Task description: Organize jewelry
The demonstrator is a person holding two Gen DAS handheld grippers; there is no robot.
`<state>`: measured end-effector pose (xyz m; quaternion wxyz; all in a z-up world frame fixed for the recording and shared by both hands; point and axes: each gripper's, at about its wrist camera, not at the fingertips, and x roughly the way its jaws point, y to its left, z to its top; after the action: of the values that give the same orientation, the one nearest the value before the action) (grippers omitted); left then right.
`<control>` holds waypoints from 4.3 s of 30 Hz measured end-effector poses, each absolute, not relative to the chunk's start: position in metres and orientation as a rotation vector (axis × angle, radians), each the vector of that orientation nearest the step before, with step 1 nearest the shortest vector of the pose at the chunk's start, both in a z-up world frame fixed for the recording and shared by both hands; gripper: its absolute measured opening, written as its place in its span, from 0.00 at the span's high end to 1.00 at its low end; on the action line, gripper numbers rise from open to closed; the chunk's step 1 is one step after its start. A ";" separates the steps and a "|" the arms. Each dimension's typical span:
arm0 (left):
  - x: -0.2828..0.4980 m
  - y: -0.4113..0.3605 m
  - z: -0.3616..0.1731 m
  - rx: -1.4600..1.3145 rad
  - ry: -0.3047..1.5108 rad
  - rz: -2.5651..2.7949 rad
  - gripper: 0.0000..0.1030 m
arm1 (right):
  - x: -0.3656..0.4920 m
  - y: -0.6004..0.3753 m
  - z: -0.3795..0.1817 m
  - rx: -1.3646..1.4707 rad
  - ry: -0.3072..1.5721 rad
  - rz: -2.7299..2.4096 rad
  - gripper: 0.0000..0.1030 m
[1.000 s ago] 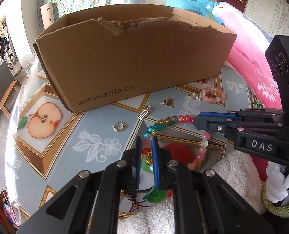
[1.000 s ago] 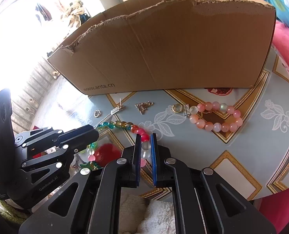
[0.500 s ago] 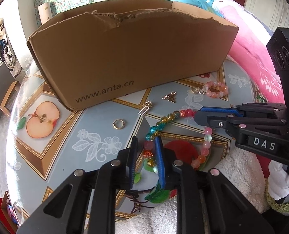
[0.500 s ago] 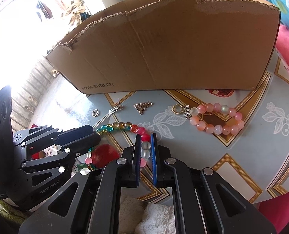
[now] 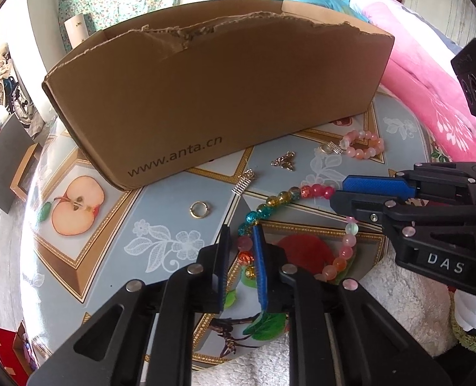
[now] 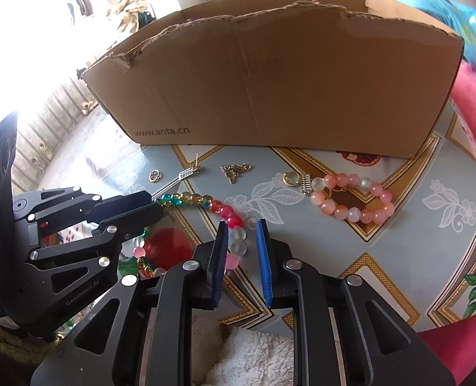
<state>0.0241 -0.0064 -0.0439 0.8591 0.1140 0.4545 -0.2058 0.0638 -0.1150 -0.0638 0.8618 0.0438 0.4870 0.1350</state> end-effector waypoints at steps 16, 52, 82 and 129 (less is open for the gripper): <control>0.023 -0.005 -0.044 0.242 0.940 -0.427 0.87 | 0.063 -0.096 -0.068 -0.030 0.995 0.232 0.92; 0.032 -0.031 -0.048 0.274 0.926 -0.404 0.87 | 0.074 -0.123 -0.067 0.109 1.022 0.260 0.92; 0.051 -0.068 -0.041 0.303 1.024 -0.297 0.92 | 0.081 -0.150 -0.074 0.311 1.049 0.374 0.93; 0.153 0.000 0.141 0.110 0.656 -0.524 0.91 | 0.203 -0.118 0.089 0.076 0.875 0.473 0.93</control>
<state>0.1529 0.0001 0.1414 0.9116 0.0535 0.3185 -0.2542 0.2035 -0.1184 0.0886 0.8781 0.0364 0.4198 0.2266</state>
